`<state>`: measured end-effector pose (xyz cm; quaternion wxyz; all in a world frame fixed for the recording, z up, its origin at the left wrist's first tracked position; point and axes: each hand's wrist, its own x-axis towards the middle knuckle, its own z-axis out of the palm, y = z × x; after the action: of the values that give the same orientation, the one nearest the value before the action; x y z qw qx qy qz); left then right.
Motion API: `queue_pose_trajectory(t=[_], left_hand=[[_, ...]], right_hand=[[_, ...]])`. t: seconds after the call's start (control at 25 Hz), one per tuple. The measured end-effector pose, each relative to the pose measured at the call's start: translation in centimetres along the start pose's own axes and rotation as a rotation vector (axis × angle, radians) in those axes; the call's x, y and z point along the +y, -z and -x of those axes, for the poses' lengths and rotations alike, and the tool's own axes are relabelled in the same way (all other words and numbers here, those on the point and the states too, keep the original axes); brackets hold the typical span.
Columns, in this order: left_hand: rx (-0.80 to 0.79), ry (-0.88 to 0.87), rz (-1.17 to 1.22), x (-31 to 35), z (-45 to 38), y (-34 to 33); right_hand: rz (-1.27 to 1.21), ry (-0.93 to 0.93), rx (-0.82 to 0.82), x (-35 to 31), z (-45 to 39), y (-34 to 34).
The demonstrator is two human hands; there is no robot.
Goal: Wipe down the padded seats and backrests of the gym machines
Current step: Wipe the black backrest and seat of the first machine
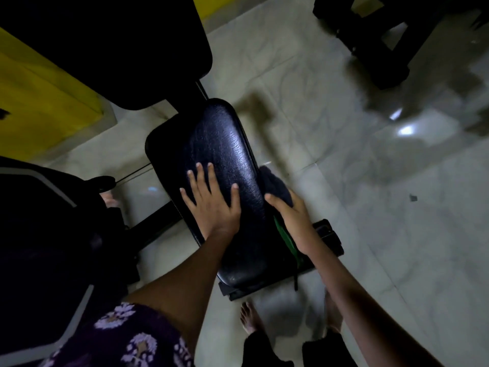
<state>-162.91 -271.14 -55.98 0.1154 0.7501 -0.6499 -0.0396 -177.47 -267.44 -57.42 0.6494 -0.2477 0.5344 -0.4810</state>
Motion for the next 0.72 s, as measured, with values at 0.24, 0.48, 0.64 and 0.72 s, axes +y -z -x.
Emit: queue_pose_trajectory(t=[0.24, 0.48, 0.64, 0.72], left_hand=[[0.025, 0.0, -0.013, 0.0, 0.0, 0.0], [0.047, -0.005, -0.025, -0.1, 0.0, -0.1], [0.048, -0.01, -0.047, -0.2, -0.1, -0.2], [0.047, -0.009, -0.052, -0.1, 0.0, -0.2]], right_hand=[[0.02, 0.032, -0.011, -0.9, -1.9, 0.0], [-0.016, -0.018, -0.034, -5.1, -8.7, -2.7], [-0.057, -0.042, -0.067, -2.2, -3.9, -0.3], [-0.082, -0.055, -0.087, -1.6, -2.5, 0.4]])
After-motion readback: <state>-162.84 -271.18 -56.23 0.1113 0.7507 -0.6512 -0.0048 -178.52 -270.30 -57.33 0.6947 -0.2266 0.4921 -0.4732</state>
